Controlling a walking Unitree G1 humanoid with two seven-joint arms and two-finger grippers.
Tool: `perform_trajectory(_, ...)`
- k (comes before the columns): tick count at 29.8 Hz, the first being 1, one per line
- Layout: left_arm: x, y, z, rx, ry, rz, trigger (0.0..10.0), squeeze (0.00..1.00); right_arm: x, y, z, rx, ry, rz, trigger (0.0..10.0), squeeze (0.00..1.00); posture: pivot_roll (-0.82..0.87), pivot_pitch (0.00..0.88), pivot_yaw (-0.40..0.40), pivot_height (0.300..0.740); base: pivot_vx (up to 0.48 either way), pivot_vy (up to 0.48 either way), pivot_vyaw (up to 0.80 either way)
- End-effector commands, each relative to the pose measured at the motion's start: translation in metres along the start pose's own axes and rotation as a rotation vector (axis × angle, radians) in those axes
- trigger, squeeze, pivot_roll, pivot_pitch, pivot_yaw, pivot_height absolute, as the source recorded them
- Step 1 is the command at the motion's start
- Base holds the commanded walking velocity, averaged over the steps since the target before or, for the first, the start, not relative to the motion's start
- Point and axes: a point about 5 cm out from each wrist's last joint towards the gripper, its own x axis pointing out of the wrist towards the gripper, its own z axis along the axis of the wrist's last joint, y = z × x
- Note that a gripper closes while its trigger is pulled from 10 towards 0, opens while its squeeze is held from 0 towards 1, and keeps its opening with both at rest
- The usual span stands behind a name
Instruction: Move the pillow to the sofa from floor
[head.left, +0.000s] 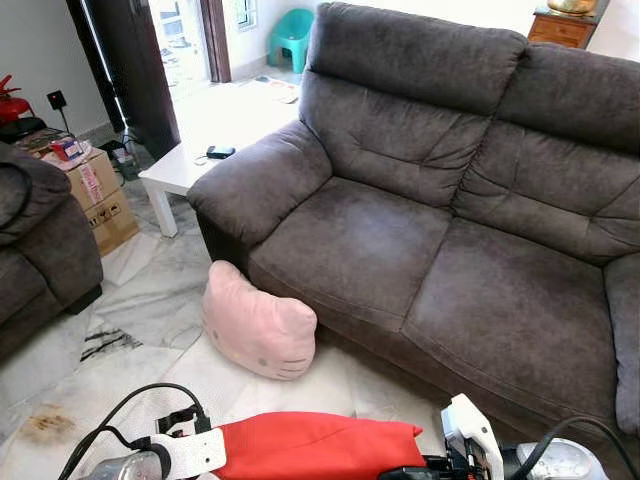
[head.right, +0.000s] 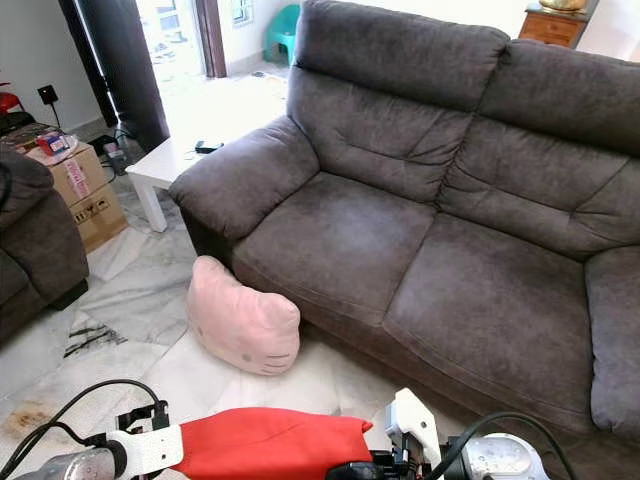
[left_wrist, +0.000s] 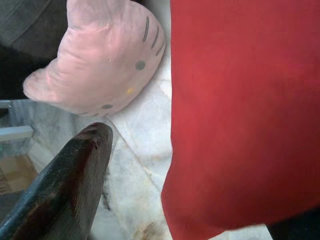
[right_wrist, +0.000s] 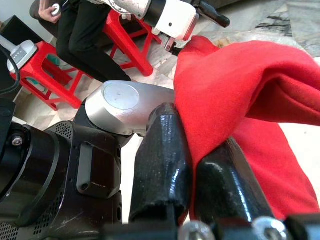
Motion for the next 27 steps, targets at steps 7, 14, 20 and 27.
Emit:
perform_trajectory(7, 0.002, -0.002, 0.004, -0.062, -0.024, -0.031, 0.0, 0.00, 0.001, 0.004, 0.020, -0.079, -0.061, 0.042, 10.0, 0.00, -0.01, 0.000, -0.076, 0.740, 0.000, 0.000, 0.00)
perform_trajectory(14, 0.002, -0.006, 0.005, -0.084, -0.026, -0.068, 0.0, 0.00, 0.001, 0.003, 0.020, -0.080, -0.057, 0.044, 10.0, 0.00, -0.01, 0.000, -0.080, 0.740, 0.000, 0.000, 0.00)
perform_trajectory(20, 0.002, -0.010, 0.005, -0.102, -0.031, -0.093, 0.0, 0.00, 0.001, 0.003, 0.020, -0.078, -0.053, 0.042, 10.0, 0.00, -0.01, 0.000, -0.081, 0.740, 0.000, 0.000, 0.00)
perform_trajectory(27, 0.002, -0.013, 0.005, -0.115, -0.029, -0.107, 0.0, 0.00, 0.001, 0.002, 0.019, -0.072, -0.051, 0.039, 10.0, 0.00, -0.01, 0.000, -0.081, 0.740, 0.000, 0.000, 0.00)
